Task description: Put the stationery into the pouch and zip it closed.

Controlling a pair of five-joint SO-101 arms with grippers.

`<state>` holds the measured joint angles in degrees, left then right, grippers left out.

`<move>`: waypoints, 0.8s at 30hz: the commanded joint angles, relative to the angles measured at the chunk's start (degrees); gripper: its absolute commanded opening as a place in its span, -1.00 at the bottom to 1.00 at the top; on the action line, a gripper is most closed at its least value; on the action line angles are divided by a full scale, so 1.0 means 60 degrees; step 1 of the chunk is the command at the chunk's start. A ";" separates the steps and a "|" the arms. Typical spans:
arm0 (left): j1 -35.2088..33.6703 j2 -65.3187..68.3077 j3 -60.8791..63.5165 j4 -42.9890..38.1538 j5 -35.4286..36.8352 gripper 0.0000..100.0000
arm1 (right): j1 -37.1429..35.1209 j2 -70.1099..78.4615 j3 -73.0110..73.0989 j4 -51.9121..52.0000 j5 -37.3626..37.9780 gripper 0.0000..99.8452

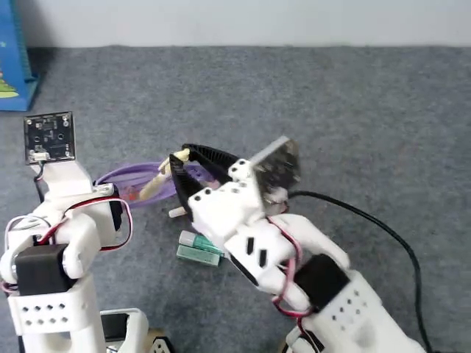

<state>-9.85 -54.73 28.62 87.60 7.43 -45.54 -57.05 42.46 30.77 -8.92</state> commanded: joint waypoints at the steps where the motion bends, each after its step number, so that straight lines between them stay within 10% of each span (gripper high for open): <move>1: 0.0044 0.0044 -0.0022 -0.0029 0.0103 -0.97 | -0.0051 -0.0110 -0.0088 -0.0168 0.0088 -0.56; 11: 0.0029 0.0029 -0.0007 -0.0029 0.0103 -0.97 | 0.0037 -0.1692 -0.0132 0.0945 0.0117 -0.73; 24: -0.1582 0.0015 -0.0388 -0.0073 0.0044 -0.97 | 0.2938 0.0286 -0.0132 0.3553 -0.0410 -0.83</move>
<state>-16.70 -54.11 28.62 87.60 7.52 -30.33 -61.27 42.37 50.20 -9.10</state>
